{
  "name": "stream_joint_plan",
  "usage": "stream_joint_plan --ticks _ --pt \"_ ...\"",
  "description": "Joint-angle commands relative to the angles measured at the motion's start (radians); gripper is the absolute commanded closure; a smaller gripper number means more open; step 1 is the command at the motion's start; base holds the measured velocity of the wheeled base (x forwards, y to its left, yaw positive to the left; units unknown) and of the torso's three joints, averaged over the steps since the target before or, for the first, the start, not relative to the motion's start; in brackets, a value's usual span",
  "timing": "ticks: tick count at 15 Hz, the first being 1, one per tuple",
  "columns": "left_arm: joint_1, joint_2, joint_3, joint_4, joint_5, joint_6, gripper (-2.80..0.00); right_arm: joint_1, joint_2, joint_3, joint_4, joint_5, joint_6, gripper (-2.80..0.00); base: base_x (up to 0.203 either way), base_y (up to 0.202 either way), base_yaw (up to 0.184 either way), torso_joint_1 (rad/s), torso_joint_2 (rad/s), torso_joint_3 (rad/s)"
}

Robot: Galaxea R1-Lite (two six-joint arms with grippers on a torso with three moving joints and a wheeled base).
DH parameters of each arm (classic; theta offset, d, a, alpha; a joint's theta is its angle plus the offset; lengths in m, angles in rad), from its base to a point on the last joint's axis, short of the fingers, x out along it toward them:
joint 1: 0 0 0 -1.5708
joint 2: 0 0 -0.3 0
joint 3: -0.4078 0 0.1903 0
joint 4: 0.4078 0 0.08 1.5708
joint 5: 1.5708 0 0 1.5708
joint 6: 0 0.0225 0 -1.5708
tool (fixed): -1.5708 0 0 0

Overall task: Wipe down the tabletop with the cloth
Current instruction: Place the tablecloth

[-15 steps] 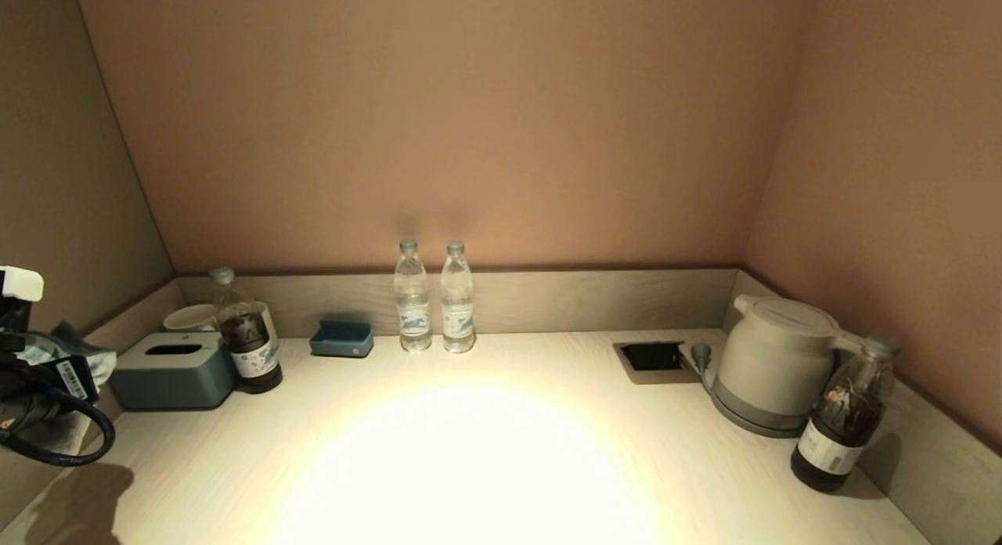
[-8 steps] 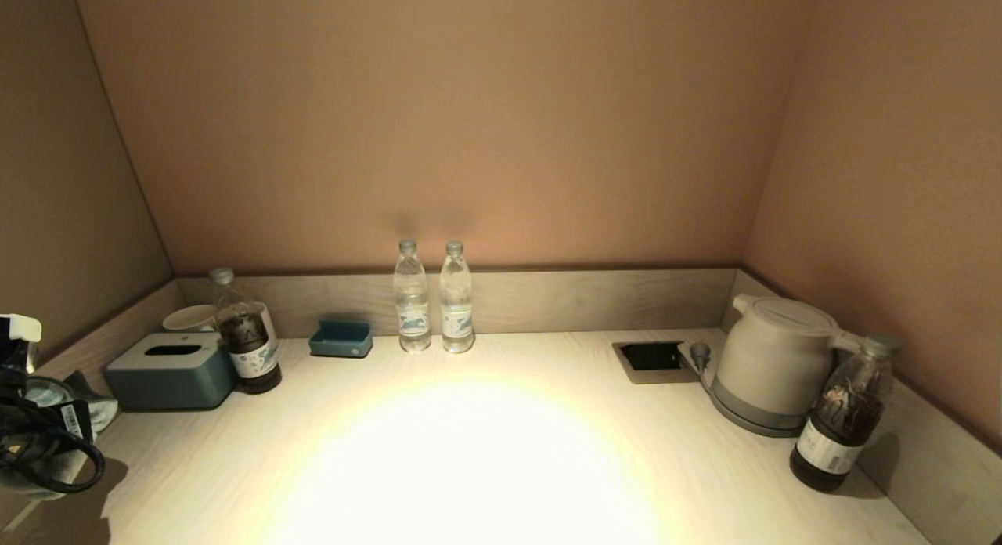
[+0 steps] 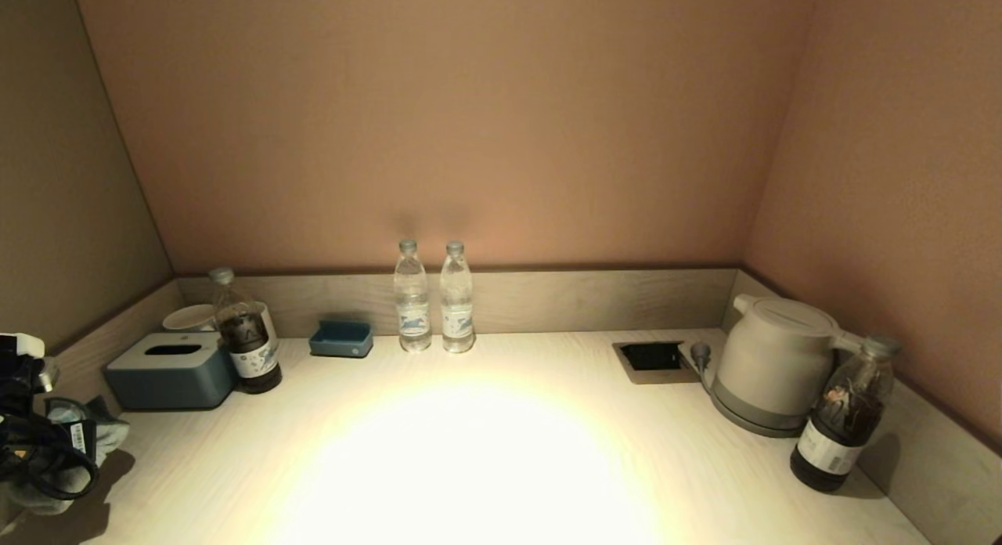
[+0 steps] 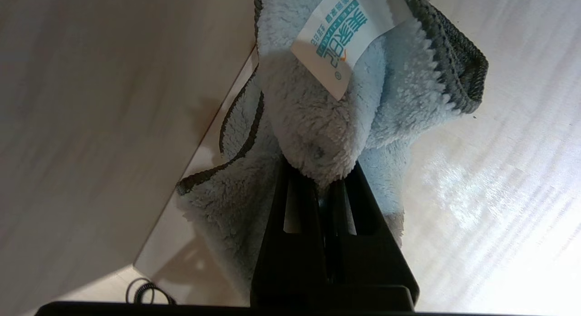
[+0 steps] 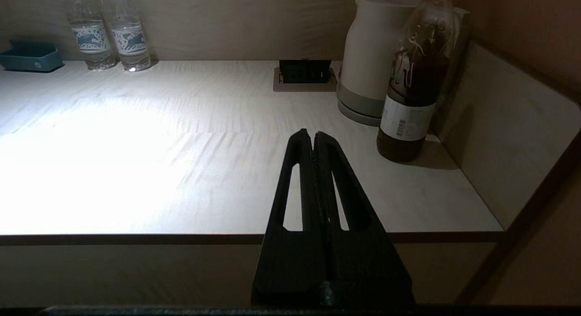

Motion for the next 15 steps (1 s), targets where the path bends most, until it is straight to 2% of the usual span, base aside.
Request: stream_joint_plan --ticks 1,4,10,15 --pt "0.007 0.035 -0.016 -0.001 -0.002 0.020 0.00 0.000 0.000 0.000 0.000 0.001 0.000 0.00 0.000 0.000 0.000 0.000 0.00 0.000" --pt "0.007 0.063 -0.051 -0.002 -0.002 0.062 0.00 0.000 0.001 0.000 0.000 0.001 0.000 0.00 0.000 0.000 0.000 0.000 0.00 0.000" --pt "0.007 0.079 -0.055 -0.003 0.000 0.102 0.00 0.000 0.001 0.001 0.000 -0.001 0.000 0.00 0.000 0.000 0.000 0.000 0.00 0.000" --pt "0.007 0.090 -0.058 -0.003 0.001 0.105 0.00 0.000 0.001 0.000 0.000 0.001 0.000 0.00 0.000 0.000 0.000 0.000 0.00 0.000"
